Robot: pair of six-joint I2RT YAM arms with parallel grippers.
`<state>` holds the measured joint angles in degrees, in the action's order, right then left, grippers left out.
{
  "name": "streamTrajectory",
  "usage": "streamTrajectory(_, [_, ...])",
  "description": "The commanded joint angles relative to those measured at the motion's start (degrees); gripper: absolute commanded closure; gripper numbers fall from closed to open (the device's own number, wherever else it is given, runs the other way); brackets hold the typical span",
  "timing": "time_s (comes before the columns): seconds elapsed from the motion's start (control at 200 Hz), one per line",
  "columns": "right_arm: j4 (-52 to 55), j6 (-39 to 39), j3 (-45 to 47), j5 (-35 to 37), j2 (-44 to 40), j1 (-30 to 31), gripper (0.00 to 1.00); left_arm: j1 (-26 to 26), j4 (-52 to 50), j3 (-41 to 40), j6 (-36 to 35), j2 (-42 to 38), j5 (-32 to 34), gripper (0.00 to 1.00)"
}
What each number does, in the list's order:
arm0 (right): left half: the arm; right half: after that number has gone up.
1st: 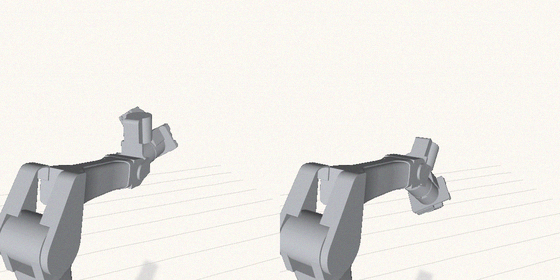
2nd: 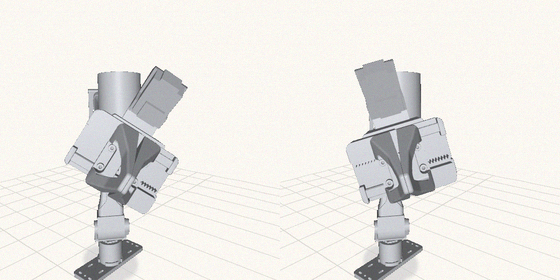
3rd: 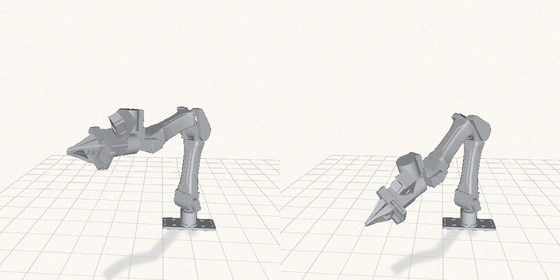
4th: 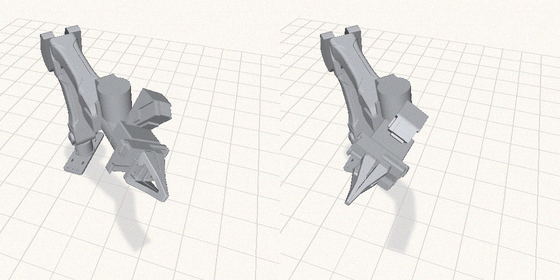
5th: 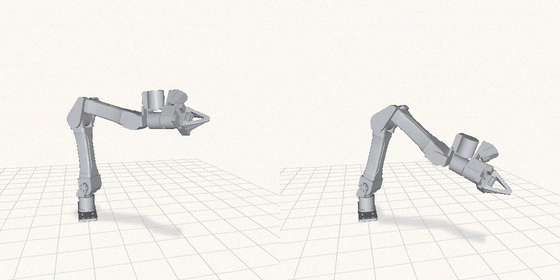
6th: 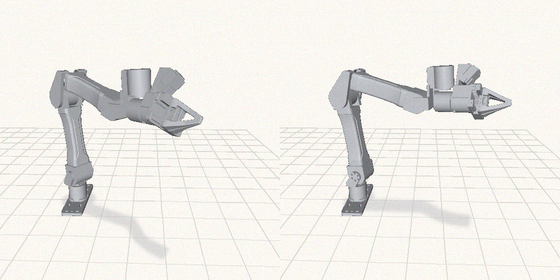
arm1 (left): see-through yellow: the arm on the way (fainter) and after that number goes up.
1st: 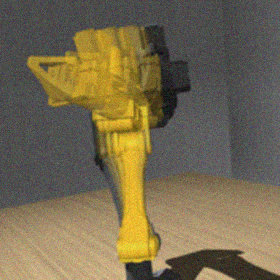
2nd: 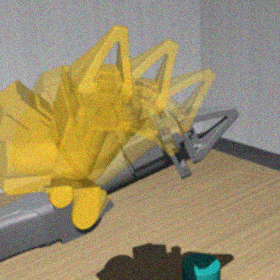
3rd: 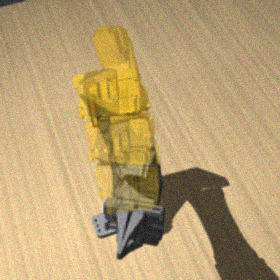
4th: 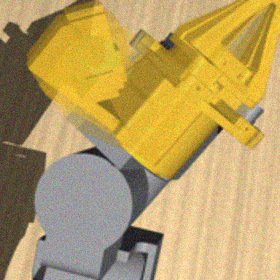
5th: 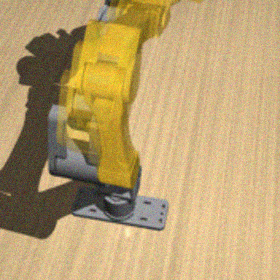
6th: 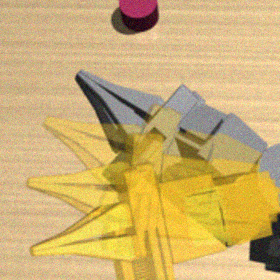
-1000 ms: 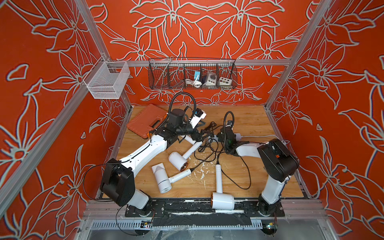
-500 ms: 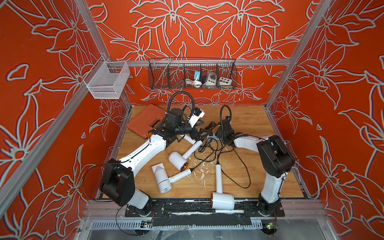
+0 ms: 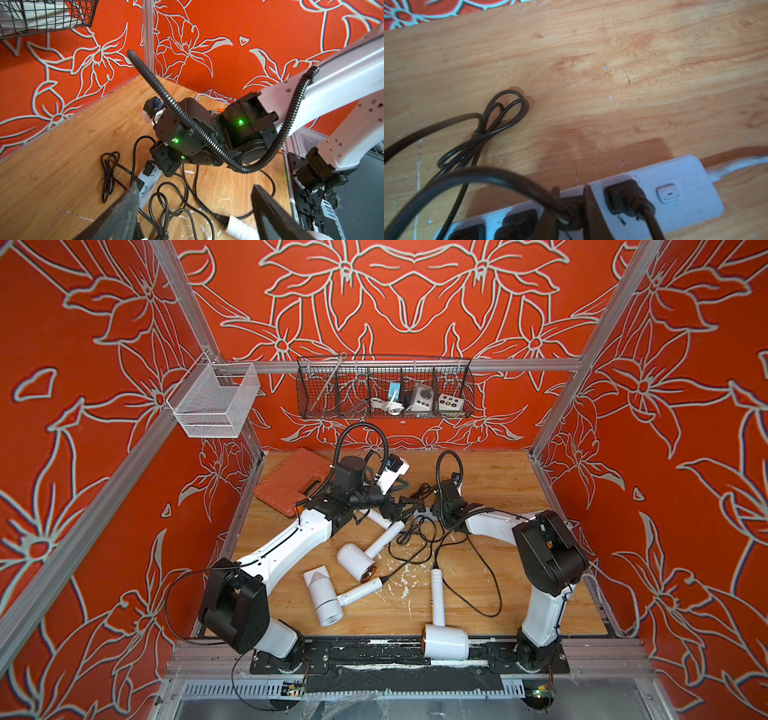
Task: Charge the blow dryers
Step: Insert the plug into the socket.
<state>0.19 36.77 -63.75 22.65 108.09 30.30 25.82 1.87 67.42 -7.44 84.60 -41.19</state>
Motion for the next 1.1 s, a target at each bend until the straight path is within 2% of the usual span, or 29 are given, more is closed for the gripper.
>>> streamTrajectory(0.0, [16.7,6.0,4.2,-5.5,3.3,3.8,1.00,-0.3,1.4,-0.6,0.2,-1.9,-1.0,0.16])
streamTrajectory(0.195, [10.4,10.6,10.7,-5.5,0.7,5.7,1.00,-0.3,1.6,-0.6,0.5,-2.0,-1.2,0.16])
streamTrajectory(0.375, [16.1,11.0,6.0,-9.3,5.9,5.7,1.00,-0.3,1.8,-0.9,0.5,-2.5,-1.2,0.16])
streamTrajectory(0.57, [17.4,12.4,4.8,-14.4,9.1,5.5,1.00,-0.3,1.8,-0.9,0.5,-2.4,-1.2,0.16])
streamTrajectory(0.866, [13.4,18.1,6.5,-23.5,15.5,4.7,1.00,-0.3,2.0,-0.9,0.7,-2.4,-1.4,0.16])
streamTrajectory(1.096, [12.7,21.5,9.3,-19.9,14.9,6.0,1.00,-0.3,2.2,-1.0,0.8,-2.5,-1.5,0.16])
